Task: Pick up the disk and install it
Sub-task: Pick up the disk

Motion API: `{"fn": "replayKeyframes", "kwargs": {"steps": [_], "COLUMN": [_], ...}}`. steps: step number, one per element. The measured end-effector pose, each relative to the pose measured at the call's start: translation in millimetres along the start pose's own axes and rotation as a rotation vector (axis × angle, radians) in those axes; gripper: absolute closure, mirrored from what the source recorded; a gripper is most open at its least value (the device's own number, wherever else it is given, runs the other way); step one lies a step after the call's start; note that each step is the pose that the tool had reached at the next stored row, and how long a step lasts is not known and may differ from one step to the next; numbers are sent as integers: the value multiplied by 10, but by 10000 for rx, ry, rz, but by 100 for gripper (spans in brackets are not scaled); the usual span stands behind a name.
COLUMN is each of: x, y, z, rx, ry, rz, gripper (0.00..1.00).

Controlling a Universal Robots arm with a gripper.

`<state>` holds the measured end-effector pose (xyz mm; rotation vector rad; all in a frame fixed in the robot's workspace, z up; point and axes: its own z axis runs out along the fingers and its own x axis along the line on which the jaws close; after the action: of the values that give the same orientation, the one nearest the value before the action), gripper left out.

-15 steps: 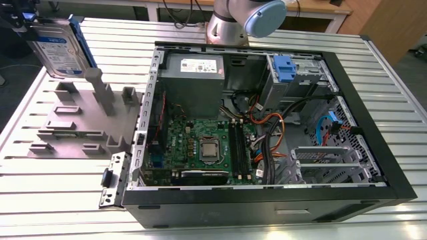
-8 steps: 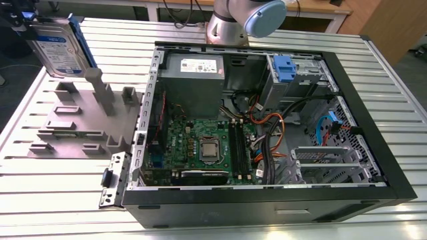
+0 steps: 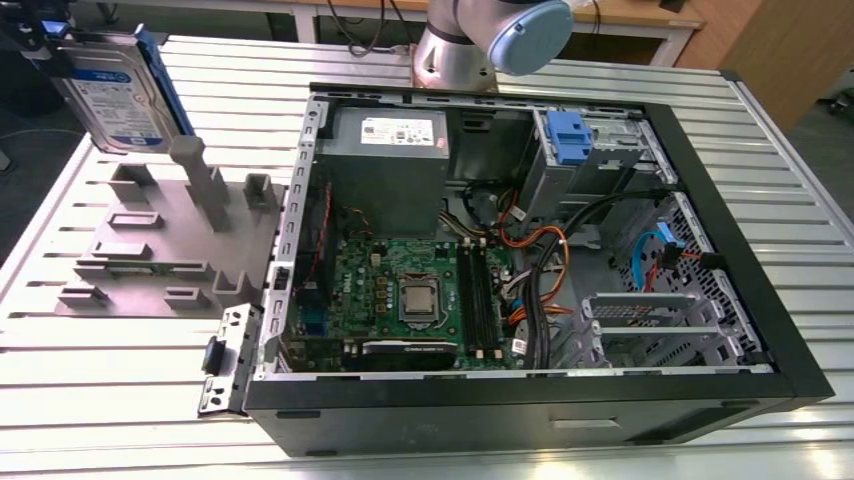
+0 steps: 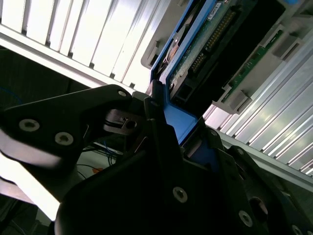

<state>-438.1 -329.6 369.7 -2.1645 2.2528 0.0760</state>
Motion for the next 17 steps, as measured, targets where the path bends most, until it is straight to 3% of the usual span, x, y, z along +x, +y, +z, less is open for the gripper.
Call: {"fn": "replayKeyframes", "kwargs": {"steps": [17], "x": [-2], "y": [1], "z": [-51], "rx": [0], "ry": [0], "rz": [0], "gripper": [63]}}
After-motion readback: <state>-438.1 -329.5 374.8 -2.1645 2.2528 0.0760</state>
